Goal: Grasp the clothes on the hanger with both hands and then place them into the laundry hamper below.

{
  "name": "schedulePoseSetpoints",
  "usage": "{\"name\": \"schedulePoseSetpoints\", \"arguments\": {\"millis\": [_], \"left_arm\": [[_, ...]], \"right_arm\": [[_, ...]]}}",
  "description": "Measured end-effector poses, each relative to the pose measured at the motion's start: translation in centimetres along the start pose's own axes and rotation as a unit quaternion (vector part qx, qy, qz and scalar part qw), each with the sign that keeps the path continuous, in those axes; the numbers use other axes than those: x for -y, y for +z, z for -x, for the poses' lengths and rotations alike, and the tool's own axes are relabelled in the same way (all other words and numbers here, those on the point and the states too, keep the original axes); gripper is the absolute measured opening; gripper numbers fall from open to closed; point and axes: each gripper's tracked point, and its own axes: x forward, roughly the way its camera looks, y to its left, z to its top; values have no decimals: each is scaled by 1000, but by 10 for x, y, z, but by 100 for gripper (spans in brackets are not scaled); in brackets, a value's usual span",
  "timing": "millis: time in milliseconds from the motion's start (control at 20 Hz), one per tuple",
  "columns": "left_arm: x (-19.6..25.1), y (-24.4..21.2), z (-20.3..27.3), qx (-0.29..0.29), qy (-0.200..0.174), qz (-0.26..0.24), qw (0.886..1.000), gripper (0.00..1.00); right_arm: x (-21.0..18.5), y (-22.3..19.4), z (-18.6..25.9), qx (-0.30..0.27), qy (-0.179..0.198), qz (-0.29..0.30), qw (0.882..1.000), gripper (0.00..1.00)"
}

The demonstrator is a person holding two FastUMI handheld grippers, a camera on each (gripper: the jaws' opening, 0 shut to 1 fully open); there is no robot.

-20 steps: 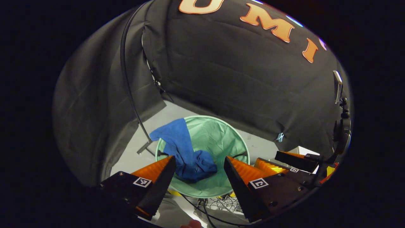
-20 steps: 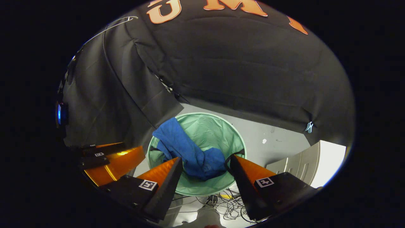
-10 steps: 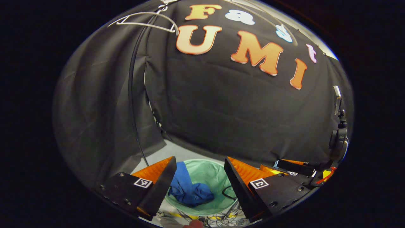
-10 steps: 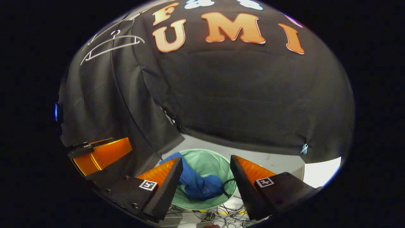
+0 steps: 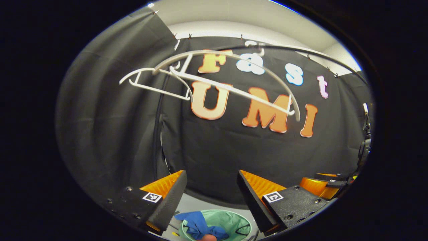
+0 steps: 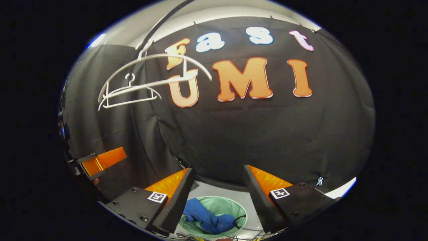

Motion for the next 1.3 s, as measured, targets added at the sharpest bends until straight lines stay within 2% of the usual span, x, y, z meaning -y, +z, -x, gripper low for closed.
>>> {"name": "schedulePoseSetpoints", "arguments": {"millis": [100, 150, 200, 250, 400, 550, 650, 850, 900, 1100, 1150, 1250, 1300], "left_arm": [[-3, 27, 9, 26, 10, -1, 1000, 98], [-5, 36, 15, 38, 13, 1, 999, 92], [-7, 49, 19, 51, 13, 5, 999, 95], [-11, 67, 30, 66, 15, 6, 998, 92], [-17, 104, 45, 115, 31, -15, 993, 91], [-21, 121, 60, 138, 47, -35, 989, 91], [-20, 134, 73, 152, 48, -30, 987, 92], [-23, 149, 92, 171, 56, -32, 983, 92], [-23, 150, 95, 174, 59, -35, 982, 98], [-26, 146, 98, 175, 62, -21, 982, 92], [-28, 143, 97, 172, 63, -15, 983, 95], [-33, 140, 95, 169, 67, -12, 983, 95], [-35, 140, 95, 168, 70, -15, 983, 92]], "right_arm": [[-1, 39, 14, 37, 5, -3, 999, 97], [2, 55, 22, 54, 5, 0, 999, 97], [3, 69, 32, 71, 4, 4, 997, 97], [3, 85, 40, 87, 3, 6, 996, 87], [-3, 117, 63, 121, 14, 1, 993, 87], [1, 129, 79, 140, 7, 13, 990, 87], [4, 132, 90, 144, 4, 25, 989, 100], [6, 144, 115, 161, -2, 46, 986, 97], [8, 145, 117, 162, -3, 47, 986, 97], [9, 145, 118, 158, -1, 26, 987, 96], [10, 144, 116, 156, -2, 24, 987, 96], [11, 142, 114, 156, -3, 21, 988, 97], [11, 142, 115, 155, -3, 20, 988, 97]]}}
